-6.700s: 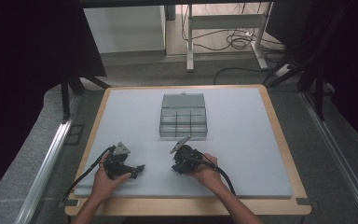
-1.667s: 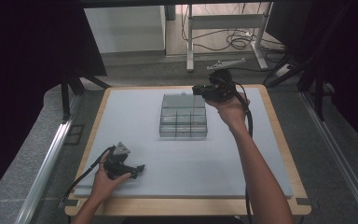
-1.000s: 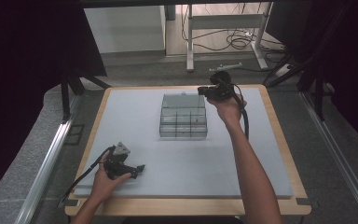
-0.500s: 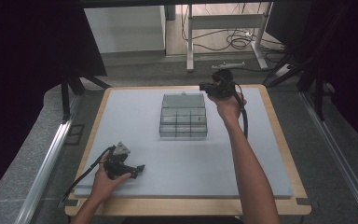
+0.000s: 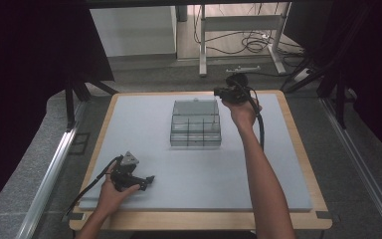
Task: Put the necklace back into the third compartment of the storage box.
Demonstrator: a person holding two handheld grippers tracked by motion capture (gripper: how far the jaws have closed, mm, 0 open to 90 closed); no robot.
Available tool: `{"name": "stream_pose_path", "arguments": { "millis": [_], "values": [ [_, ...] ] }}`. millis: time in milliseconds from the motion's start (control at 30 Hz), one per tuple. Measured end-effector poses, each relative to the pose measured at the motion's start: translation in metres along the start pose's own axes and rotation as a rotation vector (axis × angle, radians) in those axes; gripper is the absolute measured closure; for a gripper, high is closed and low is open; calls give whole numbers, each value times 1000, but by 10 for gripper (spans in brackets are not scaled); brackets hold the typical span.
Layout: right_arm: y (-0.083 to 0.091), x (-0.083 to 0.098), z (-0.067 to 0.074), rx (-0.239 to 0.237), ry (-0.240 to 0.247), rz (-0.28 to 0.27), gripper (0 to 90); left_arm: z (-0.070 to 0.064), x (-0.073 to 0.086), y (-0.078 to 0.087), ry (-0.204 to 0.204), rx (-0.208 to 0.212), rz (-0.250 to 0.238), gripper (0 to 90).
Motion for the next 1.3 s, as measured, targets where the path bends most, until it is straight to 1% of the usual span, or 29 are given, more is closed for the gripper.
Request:
{"name": "stream_pose_path", "arguments": {
  "millis": [33, 333, 400, 433, 467, 633, 667, 700, 833, 967, 1133, 1200, 1233, 1267, 1300],
  "values": [
    [-8, 9, -4, 0, -13, 24, 851, 0, 0, 0, 0, 0, 1, 23],
    [-32, 45, -20, 2, -59, 96, 850, 0, 0, 0, 2, 2, 2, 23],
    [-37, 53, -23, 4, -67, 114, 850, 0, 0, 0, 1, 2, 2, 23],
    [-37, 53, -23, 4, -67, 114, 850, 0, 0, 0, 1, 2, 3, 23],
    [-42, 61, -24, 1, -70, 127, 849, 0, 0, 0, 1, 1, 3, 23],
    [-54, 78, -26, -3, -88, 163, 849, 0, 0, 0, -2, 1, 4, 23],
    [-54, 78, -26, -3, -88, 163, 849, 0, 0, 0, -2, 1, 4, 23],
    [-57, 83, -27, -7, -92, 172, 848, 0, 0, 0, 0, 1, 3, 23],
    [-61, 89, -27, -9, -97, 186, 847, 0, 0, 0, 1, 2, 2, 23],
    [-63, 93, -27, -3, -89, 198, 846, 0, 0, 0, 1, 2, 2, 23],
    [-62, 94, -28, -2, -87, 199, 845, 0, 0, 0, 1, 2, 2, 23],
    [-61, 95, -28, -11, -85, 198, 842, 0, 0, 0, 1, 2, 2, 23],
    [-60, 95, -28, -17, -81, 196, 815, 0, 0, 0, 1, 2, 3, 23],
    [-60, 95, -28, -17, -81, 196, 815, 0, 0, 0, 1, 2, 3, 23],
    [-60, 95, -27, -37, -83, 194, 701, 0, 0, 0, 1, 2, 3, 23]
  ]
}}
Point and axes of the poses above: each handheld gripper's, and its own axes: y roughly backward along the jaws, x roughly out of its underside, z roughly to its left, the point moved 6 cm from there along -y, roughly forward along the jaws, and after that the axes turned 12 degrees about -x, right-handed, at the moved point
